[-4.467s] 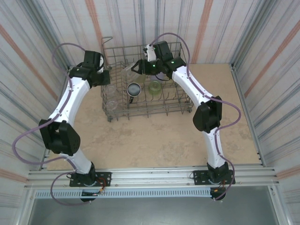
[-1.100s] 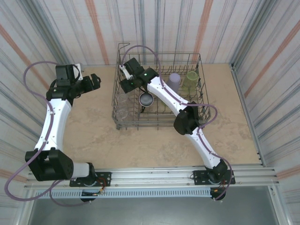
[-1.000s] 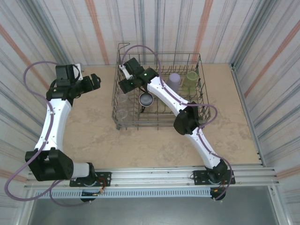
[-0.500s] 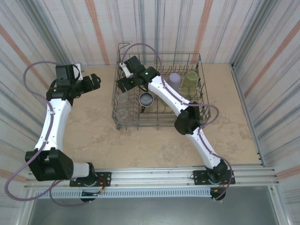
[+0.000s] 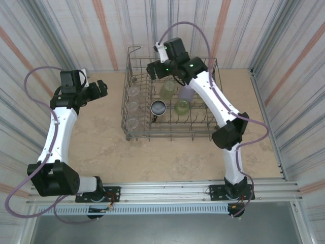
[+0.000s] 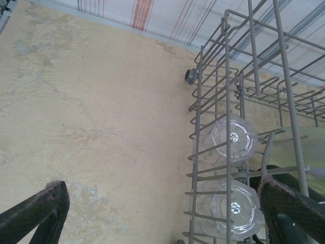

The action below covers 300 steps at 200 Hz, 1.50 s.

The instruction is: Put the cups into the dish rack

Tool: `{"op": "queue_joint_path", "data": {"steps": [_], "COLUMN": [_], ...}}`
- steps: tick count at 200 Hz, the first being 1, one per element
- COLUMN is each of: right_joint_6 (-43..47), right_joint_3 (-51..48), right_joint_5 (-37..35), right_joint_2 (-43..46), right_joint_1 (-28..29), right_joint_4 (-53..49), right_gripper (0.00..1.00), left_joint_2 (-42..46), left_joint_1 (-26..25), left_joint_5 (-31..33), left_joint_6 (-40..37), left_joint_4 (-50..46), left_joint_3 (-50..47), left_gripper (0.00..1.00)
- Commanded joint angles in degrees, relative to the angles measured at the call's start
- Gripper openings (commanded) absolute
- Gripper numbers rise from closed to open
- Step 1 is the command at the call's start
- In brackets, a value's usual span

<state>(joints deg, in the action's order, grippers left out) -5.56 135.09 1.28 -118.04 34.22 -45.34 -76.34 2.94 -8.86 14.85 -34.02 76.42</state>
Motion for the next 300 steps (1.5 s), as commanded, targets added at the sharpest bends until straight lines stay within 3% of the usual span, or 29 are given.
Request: {"op": "queue_joint_path", "data": {"steps": [1, 57, 107, 184, 225, 260, 300], "right_joint_6": [-1.4, -2.8, -7.6, -16.1, -18.1, -18.6, -18.5], "right_joint_3": [-7.1, -24.9, -41.8, -66.1, -76.3, -84.3, -93.0], "right_joint_5": [-1.1, -3.0, -1.1, -10.0, -17.2, -21.0, -23.4], "right_joint_2": [6.5, 20.6, 32.3, 41.6, 43.1, 41.0, 39.2], "right_joint_1": [-2.6, -12.4, -26.3, -42.2, -45.3, -45.6, -45.0], "right_joint_4": [2.5, 6.7, 11.6, 24.4, 32.8, 40.0, 49.9], "right_gripper": [0.99, 0.99, 0.99, 0.99, 0.99, 0.99, 0.99], "left_joint_2": [0.4, 1.5, 1.6, 4.0, 5.0, 6.9, 6.4], "left_joint_1": [0.2, 0.2, 0.2, 0.3, 0.3, 0.3, -0.7], "left_joint_5": [2.9, 4.9, 9.0, 14.9, 16.2, 23.9, 26.6], "left_joint_6": [0.1, -0.3, -1.3, -3.2, -3.7, -2.1, -4.5], "left_joint_4": [0.4, 3.9, 9.2, 24.6, 33.3, 41.9, 53.8], "left_joint_3": [-1.1, -4.2, -8.4, -22.0, -31.9, -40.8, -48.9], "left_gripper": [0.99, 0.99, 0.99, 0.99, 0.99, 0.99, 0.99]}}
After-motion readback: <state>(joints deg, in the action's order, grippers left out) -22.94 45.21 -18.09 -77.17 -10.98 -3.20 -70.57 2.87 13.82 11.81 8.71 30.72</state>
